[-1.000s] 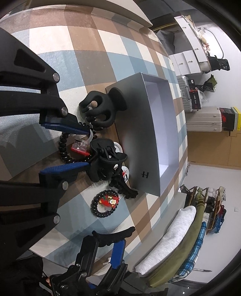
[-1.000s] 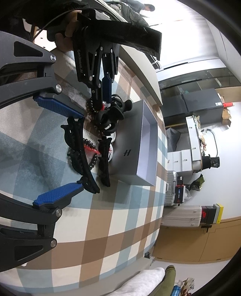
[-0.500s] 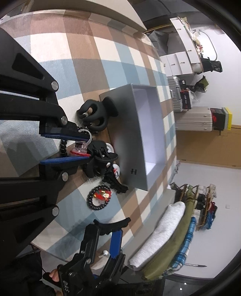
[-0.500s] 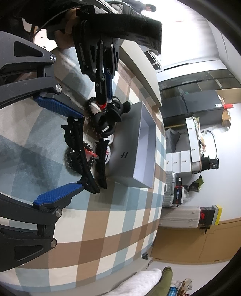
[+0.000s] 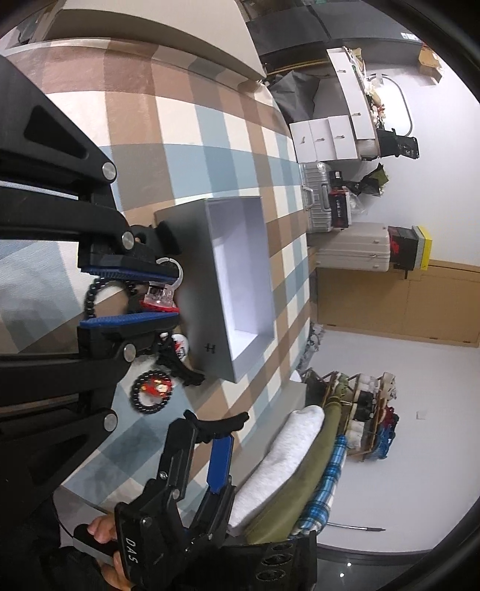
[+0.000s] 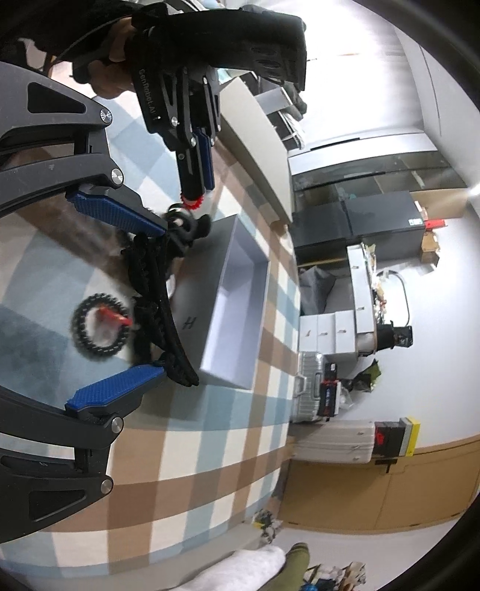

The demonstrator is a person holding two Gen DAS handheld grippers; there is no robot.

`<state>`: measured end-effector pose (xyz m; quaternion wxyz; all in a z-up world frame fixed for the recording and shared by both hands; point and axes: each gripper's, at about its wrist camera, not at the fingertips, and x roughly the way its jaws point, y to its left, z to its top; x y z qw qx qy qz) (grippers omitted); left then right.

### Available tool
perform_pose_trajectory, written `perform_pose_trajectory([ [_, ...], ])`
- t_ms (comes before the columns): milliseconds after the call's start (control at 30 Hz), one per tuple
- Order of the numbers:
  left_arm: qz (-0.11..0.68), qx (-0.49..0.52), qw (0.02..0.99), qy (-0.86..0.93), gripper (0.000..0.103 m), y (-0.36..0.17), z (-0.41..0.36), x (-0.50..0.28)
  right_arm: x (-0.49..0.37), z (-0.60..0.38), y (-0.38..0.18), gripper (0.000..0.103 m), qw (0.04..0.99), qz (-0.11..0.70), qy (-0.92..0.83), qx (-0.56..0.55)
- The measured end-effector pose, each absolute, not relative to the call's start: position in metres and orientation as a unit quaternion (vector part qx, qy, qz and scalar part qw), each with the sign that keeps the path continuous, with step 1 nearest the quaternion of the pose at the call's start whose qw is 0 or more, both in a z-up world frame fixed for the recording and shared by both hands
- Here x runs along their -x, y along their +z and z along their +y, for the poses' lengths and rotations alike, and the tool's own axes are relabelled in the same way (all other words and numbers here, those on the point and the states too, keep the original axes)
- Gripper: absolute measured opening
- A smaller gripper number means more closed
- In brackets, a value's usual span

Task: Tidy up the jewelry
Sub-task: 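Carry the red-tagged item into the grey box and open the left gripper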

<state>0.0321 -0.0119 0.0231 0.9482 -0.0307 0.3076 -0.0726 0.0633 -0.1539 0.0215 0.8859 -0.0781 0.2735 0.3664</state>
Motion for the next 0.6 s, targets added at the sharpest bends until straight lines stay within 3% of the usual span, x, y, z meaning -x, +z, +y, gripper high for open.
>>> perform_pose_trajectory([
  [600, 0.301, 0.049, 0.951, -0.044, 0.012, 0.025, 0.009, -0.087, -0.125, -0.124, 0.027, 0.072, 0.869, 0.306, 0.388, 0.028],
])
